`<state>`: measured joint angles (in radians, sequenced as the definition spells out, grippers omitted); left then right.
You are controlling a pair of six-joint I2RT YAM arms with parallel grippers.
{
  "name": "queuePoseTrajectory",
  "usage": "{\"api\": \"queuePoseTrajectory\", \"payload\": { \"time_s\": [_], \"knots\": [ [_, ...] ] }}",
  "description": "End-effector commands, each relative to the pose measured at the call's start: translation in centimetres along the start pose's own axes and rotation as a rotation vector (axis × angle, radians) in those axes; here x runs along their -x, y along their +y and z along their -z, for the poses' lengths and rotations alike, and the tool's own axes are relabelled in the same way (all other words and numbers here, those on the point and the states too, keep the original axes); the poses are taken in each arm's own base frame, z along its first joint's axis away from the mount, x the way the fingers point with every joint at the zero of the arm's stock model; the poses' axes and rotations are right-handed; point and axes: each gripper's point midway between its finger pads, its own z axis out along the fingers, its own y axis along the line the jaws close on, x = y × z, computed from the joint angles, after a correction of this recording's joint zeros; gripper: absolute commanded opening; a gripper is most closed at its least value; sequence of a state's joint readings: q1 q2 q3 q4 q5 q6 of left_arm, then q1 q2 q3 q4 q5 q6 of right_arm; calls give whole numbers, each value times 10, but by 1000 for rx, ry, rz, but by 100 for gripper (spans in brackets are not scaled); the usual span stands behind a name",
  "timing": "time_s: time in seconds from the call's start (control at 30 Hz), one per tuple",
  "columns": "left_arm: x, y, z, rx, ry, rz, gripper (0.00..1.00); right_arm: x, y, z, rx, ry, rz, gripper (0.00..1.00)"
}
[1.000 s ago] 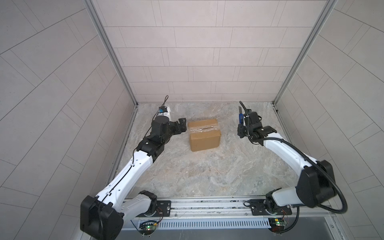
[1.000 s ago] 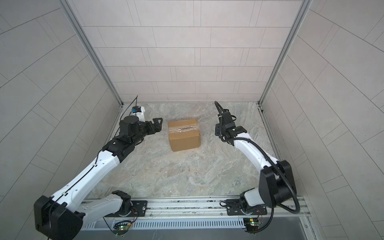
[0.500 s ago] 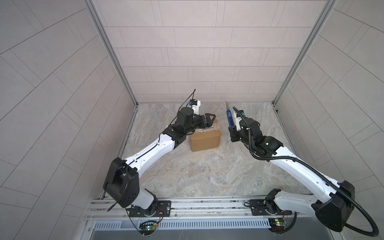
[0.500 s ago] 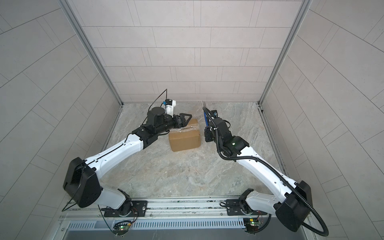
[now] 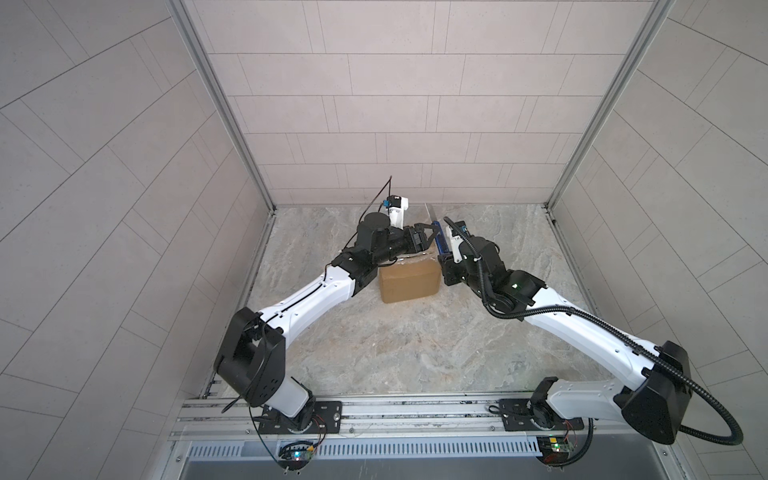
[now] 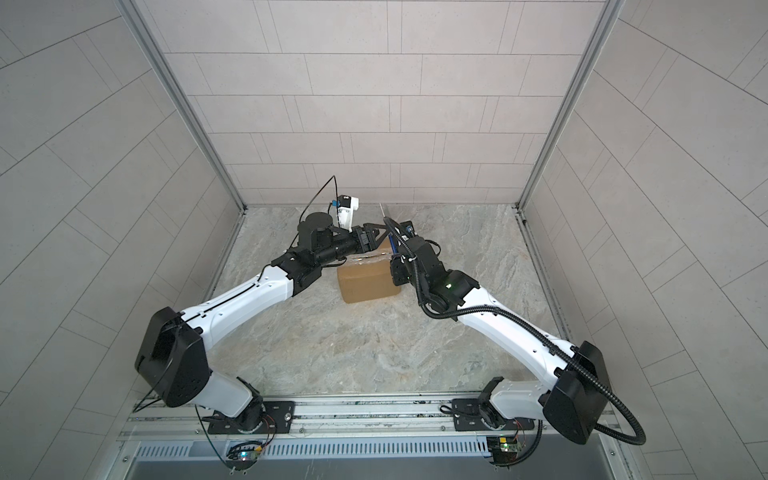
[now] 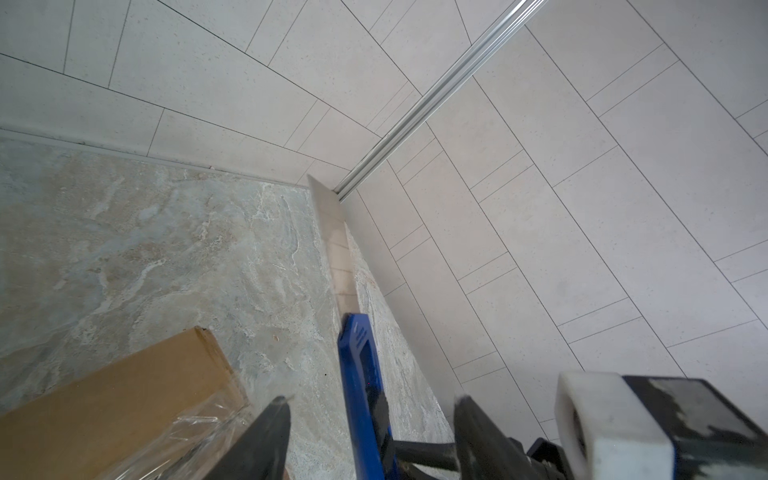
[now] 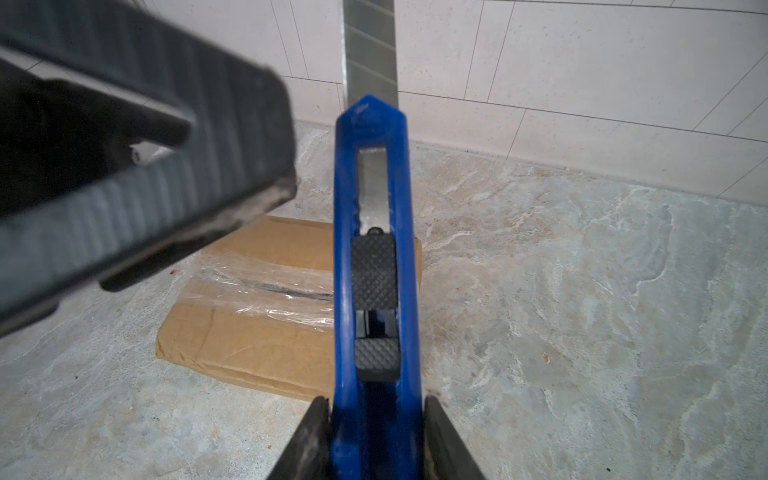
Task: Unpack the express box
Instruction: 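Lift the cutter with the right gripper while the left gripper reaches toward it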
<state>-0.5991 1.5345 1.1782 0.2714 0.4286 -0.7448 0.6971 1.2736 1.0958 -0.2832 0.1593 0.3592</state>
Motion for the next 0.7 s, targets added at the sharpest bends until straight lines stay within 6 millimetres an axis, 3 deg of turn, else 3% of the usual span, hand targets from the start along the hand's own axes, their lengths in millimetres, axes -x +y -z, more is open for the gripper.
{"api": "queuePoseTrajectory", "payload": {
  "time_s": [0.0,0.47,0.67],
  "knots": [
    [11,-14,-3,-46,-26,-16,52,19,11,5,35,-66,-22,16],
    [23,0,-5,-26,-73,34,44,19,31,8,109,-79,-15,16],
    [26,4,-5,-25,-83,48,30,15,35,9,122,-73,-8,15]
  ]
}}
